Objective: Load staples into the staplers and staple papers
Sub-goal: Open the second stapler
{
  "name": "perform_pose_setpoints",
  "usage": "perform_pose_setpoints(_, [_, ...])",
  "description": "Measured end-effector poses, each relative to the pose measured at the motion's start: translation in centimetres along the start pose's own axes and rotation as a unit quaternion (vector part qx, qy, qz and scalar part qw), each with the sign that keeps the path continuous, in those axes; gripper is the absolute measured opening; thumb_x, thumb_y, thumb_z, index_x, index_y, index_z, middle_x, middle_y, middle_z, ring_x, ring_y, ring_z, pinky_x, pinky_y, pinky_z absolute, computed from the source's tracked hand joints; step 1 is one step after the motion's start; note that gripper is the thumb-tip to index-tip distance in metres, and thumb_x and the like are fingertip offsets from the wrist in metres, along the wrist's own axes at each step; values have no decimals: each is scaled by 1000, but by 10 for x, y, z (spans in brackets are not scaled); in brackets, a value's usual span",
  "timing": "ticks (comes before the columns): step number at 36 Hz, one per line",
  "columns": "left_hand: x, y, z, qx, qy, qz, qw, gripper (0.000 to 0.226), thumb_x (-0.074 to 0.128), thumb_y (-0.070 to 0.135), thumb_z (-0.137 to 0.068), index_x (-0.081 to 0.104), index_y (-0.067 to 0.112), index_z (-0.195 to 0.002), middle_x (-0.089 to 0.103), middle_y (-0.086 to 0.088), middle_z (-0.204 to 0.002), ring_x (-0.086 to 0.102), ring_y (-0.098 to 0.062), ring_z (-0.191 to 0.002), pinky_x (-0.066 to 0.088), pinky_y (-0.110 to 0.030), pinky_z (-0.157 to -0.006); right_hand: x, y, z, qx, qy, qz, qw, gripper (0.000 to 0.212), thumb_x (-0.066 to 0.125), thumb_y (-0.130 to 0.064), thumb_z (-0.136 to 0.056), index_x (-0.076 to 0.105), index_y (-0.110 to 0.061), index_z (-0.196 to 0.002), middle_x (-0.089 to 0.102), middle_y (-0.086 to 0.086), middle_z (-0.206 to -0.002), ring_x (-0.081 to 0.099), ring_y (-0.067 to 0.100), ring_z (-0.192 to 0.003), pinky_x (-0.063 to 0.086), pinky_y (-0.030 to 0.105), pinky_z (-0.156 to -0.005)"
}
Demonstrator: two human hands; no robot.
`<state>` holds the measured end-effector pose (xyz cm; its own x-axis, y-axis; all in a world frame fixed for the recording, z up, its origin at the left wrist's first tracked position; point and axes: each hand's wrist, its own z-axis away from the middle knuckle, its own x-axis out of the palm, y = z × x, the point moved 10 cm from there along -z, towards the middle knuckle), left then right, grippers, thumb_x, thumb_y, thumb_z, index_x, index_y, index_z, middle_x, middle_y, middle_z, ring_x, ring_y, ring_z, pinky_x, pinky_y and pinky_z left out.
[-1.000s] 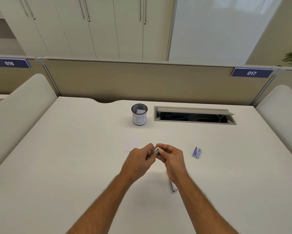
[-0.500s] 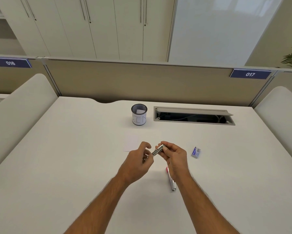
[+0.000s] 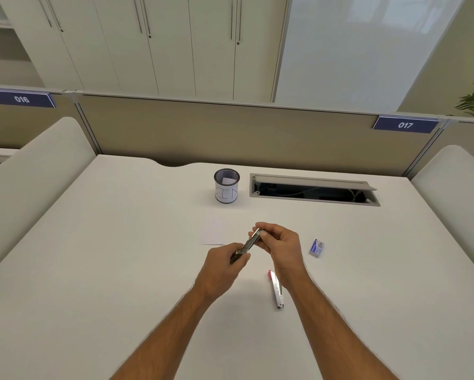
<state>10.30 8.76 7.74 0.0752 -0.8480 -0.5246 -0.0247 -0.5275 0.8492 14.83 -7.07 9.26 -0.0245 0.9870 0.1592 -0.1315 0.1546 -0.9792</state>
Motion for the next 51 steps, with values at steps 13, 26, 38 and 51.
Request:
perform_pose_setpoints(13, [-10,10,3,3,32,18,999,31,60,31,-96,59,11,-72,54,-9,-61,41,-8,-54,39,-34,-56,0,-3,1,-4,14,33,999,26,58,1,-99,72,-12,-116,76,11,-106,76,23,-97,63,36,-87])
perform_pose_setpoints(26, [-21,8,3,19,81,32,996,31,59,30,-97,56,17,-69,45,4,-55,36,-8,-52,32,-20,-50,27,-37,27,-220,32,373,901,17,66,-14,-94,68,-27,-104,51,-12,-104,53,4,-104,44,11,-84])
perform_pose_setpoints(38, [-24,7,2,11,91,18,996,31,60,28,-98,57,16,-70,47,0,-57,36,-9,-54,32,-23,-53,39,-41,28,-231,20,416,880,8,69,-18,-94,72,-19,-101,49,-8,-101,46,-4,-99,38,-1,-79])
perform_pose_setpoints(51, [-17,16,4,-2,77,-22,997,29,56,14,-95,51,19,-68,41,11,-55,37,-11,-56,28,-19,-52,40,-33,18,-135,77,452,878,9,67,-20,-91,70,-16,-98,49,-6,-105,42,2,-93,33,5,-61])
